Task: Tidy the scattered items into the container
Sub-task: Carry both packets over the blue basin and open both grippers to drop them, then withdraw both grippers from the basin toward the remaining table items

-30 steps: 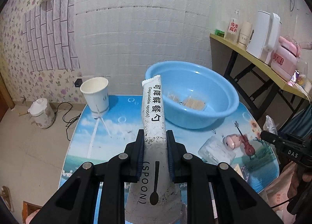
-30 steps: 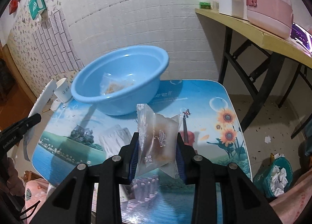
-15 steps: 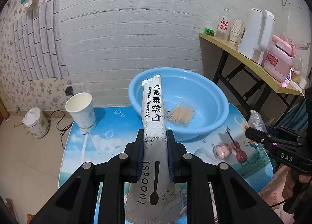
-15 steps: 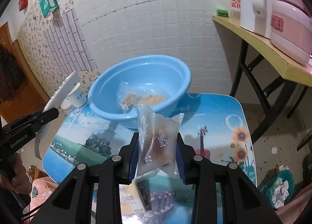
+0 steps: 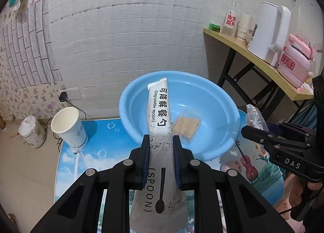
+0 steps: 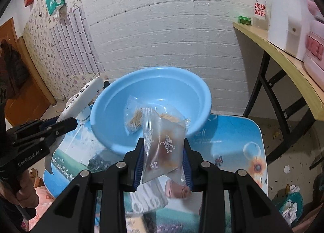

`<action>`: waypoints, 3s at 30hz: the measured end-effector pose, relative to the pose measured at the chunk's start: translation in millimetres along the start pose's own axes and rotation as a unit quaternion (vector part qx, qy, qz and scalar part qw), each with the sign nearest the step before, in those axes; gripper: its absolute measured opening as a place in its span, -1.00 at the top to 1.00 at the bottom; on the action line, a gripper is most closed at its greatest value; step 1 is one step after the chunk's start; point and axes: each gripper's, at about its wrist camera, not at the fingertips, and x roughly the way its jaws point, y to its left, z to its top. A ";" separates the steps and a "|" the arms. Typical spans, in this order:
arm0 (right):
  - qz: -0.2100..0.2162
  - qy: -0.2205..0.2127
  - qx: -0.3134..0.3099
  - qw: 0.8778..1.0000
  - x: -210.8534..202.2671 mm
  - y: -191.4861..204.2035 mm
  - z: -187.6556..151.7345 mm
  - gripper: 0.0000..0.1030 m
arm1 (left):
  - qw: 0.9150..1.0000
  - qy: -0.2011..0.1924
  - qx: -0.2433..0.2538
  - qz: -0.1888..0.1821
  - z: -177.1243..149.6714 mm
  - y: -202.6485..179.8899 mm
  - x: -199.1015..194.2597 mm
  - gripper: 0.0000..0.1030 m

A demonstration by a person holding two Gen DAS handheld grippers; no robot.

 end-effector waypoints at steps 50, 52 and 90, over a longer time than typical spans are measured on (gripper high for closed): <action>0.001 0.050 -0.024 0.998 117.9 -2.0 46.1 0.18 | 0.998 0.046 0.019 -0.028 39.4 1.9 125.3 0.29; -0.002 0.053 -0.018 0.998 119.2 -4.0 45.9 0.06 | 0.999 0.041 0.021 -0.019 38.5 2.0 122.6 0.13; -0.014 0.041 0.006 0.999 34.4 0.2 -7.8 -0.11 | 0.999 0.038 -0.009 -0.009 -26.4 0.5 29.5 -0.45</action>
